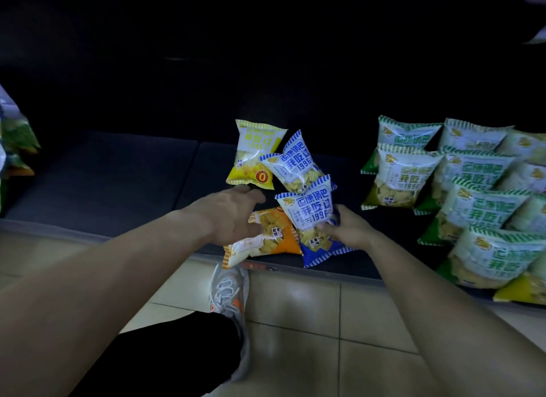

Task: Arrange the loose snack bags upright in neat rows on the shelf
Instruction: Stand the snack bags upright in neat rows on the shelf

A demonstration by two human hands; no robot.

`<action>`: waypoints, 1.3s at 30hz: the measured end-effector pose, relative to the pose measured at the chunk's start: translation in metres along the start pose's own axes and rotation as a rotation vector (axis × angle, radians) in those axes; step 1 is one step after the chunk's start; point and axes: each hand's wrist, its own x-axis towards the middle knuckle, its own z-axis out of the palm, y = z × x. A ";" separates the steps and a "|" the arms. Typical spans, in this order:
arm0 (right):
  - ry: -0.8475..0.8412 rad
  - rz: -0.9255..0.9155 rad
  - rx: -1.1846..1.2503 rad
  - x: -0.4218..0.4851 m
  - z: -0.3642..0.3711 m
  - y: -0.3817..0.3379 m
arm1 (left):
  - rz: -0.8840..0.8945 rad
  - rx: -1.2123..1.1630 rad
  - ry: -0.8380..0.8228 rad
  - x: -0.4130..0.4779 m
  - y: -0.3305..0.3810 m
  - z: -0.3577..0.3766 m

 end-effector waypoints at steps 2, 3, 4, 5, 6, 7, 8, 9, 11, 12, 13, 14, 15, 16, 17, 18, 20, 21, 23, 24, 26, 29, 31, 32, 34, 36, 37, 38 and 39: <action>0.022 -0.017 0.006 0.002 -0.001 0.006 | -0.001 0.000 0.002 -0.002 0.000 0.001; 0.032 -0.030 0.008 0.002 -0.001 0.007 | -0.003 0.004 -0.002 -0.004 0.000 0.002; 0.037 -0.039 0.002 0.002 -0.002 0.009 | -0.003 0.010 -0.006 -0.005 0.001 0.002; 0.040 -0.050 -0.017 0.000 -0.004 0.009 | -0.002 0.016 -0.008 -0.006 0.001 0.002; 0.048 -0.061 -0.051 -0.003 -0.007 0.007 | -0.001 0.023 -0.008 -0.007 0.002 0.001; 0.066 -0.077 -0.094 -0.006 -0.010 0.005 | -0.002 0.029 -0.009 -0.007 0.003 0.000; 0.092 -0.094 -0.143 -0.010 -0.015 0.002 | -0.003 0.036 -0.008 -0.007 0.005 -0.002; 0.117 -0.106 -0.187 -0.015 -0.021 -0.001 | -0.005 0.043 -0.007 -0.008 0.007 -0.005; 0.134 -0.141 -0.242 -0.032 -0.036 -0.009 | -0.002 0.058 0.011 -0.009 0.012 -0.011; 0.136 -0.160 -0.261 -0.042 -0.045 -0.014 | 0.005 0.057 0.026 -0.009 0.016 -0.015; 0.140 -0.181 -0.279 -0.055 -0.054 -0.019 | 0.008 0.048 0.042 -0.010 0.020 -0.019; 0.145 -0.199 -0.297 -0.067 -0.065 -0.025 | 0.011 0.033 0.060 -0.011 0.026 -0.024; 0.148 -0.215 -0.314 -0.081 -0.076 -0.031 | 0.014 0.013 0.077 -0.012 0.031 -0.028; 0.149 -0.232 -0.335 -0.095 -0.087 -0.036 | 0.021 -0.009 0.099 -0.013 0.038 -0.032; 0.149 -0.247 -0.359 -0.110 -0.098 -0.041 | 0.032 -0.035 0.124 -0.014 0.046 -0.036; 0.151 -0.262 -0.387 -0.126 -0.108 -0.045 | 0.048 -0.068 0.152 -0.015 0.056 -0.039; 0.169 -0.289 -0.438 -0.159 -0.126 -0.052 | 0.089 -0.171 0.207 -0.018 0.078 -0.045; 0.180 -0.301 -0.459 -0.174 -0.133 -0.053 | 0.111 -0.228 0.233 -0.021 0.091 -0.049; 0.193 -0.304 -0.477 -0.203 -0.142 -0.048 | 0.167 -0.311 0.271 -0.025 0.120 -0.054; 0.194 -0.308 -0.465 -0.213 -0.142 -0.044 | 0.190 -0.338 0.280 -0.025 0.132 -0.054; 0.223 -0.323 -0.403 -0.231 -0.140 -0.033 | 0.231 -0.365 0.283 -0.025 0.156 -0.052; 0.252 -0.335 -0.316 -0.246 -0.139 -0.019 | 0.293 -0.381 0.278 -0.024 0.187 -0.044; 0.254 -0.335 -0.307 -0.248 -0.144 -0.014 | 0.307 -0.406 0.299 -0.023 0.201 -0.041; 0.250 -0.330 -0.303 -0.248 -0.147 -0.011 | 0.305 -0.435 0.304 -0.022 0.206 -0.040; 0.236 -0.320 -0.307 -0.249 -0.153 -0.006 | 0.302 -0.474 0.316 -0.017 0.212 -0.039; 0.263 -0.294 -0.382 -0.248 -0.162 0.003 | 0.284 -0.413 0.337 -0.011 0.218 -0.035; 0.289 -0.271 -0.427 -0.248 -0.168 0.008 | 0.266 -0.345 0.349 -0.006 0.220 -0.032; 0.313 -0.243 -0.445 -0.248 -0.174 0.014 | 0.246 -0.267 0.362 -0.001 0.223 -0.029; 0.328 -0.216 -0.435 -0.247 -0.181 0.020 | 0.225 -0.191 0.371 0.005 0.223 -0.026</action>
